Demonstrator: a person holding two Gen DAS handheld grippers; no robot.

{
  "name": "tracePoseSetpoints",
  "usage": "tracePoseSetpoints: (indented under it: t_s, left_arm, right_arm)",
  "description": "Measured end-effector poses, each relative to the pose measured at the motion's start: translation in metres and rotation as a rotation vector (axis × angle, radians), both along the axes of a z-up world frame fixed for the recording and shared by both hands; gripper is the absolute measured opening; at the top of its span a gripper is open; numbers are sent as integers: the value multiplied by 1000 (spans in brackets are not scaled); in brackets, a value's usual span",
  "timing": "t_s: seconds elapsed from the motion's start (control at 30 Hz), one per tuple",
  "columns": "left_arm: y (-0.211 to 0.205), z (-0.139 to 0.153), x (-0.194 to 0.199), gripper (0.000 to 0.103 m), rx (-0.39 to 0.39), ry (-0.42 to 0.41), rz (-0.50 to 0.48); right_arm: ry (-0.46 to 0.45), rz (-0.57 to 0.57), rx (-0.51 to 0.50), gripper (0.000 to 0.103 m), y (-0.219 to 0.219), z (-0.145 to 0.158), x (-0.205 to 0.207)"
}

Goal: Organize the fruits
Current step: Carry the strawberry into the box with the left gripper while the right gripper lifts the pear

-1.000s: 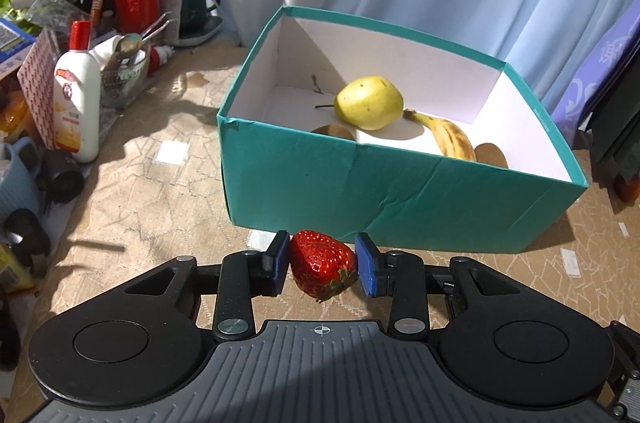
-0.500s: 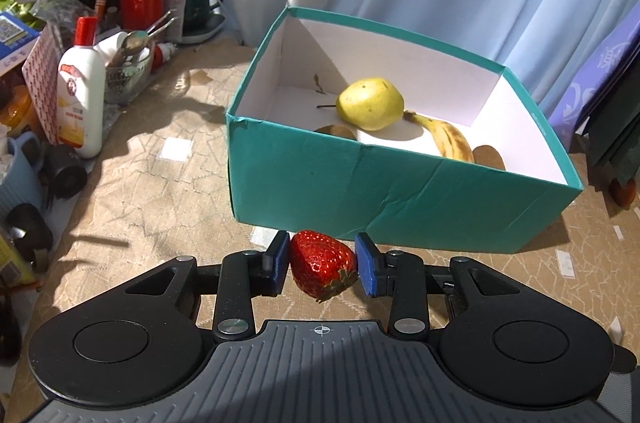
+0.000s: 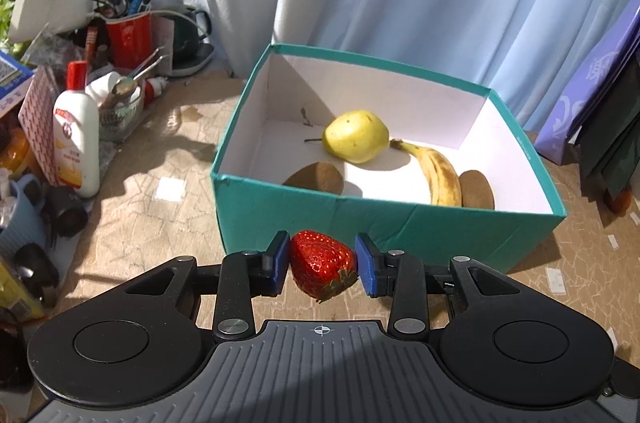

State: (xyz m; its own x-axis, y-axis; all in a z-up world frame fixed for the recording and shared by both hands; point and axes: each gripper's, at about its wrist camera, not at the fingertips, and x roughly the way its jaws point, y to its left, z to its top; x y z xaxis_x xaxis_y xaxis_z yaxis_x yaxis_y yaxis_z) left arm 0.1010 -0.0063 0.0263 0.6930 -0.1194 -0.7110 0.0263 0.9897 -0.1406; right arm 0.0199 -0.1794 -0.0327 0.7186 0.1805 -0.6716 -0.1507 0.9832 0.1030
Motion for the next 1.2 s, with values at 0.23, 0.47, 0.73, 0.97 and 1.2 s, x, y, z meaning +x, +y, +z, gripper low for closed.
tracePoseSetpoints:
  t_s: [0.23, 0.47, 0.73, 0.97, 1.2]
  left_arm:
    - [-14, 24, 32, 41, 63, -70, -7]
    - [-24, 24, 73, 40, 97, -114, 2]
    - [-27, -17, 113, 40, 158, -65, 23]
    - [-31, -33, 117, 43, 199, -43, 26]
    - [-34, -37, 115, 61, 233, -42, 14]
  right_arm:
    - [-59, -40, 9, 65, -7, 16, -9]
    - [-82, -73, 10, 65, -16, 25, -19]
    - [-105, -106, -3, 65, -25, 31, -27]
    - [-136, -144, -10, 65, -34, 40, -25]
    - [-179, -152, -16, 65, -37, 51, -19]
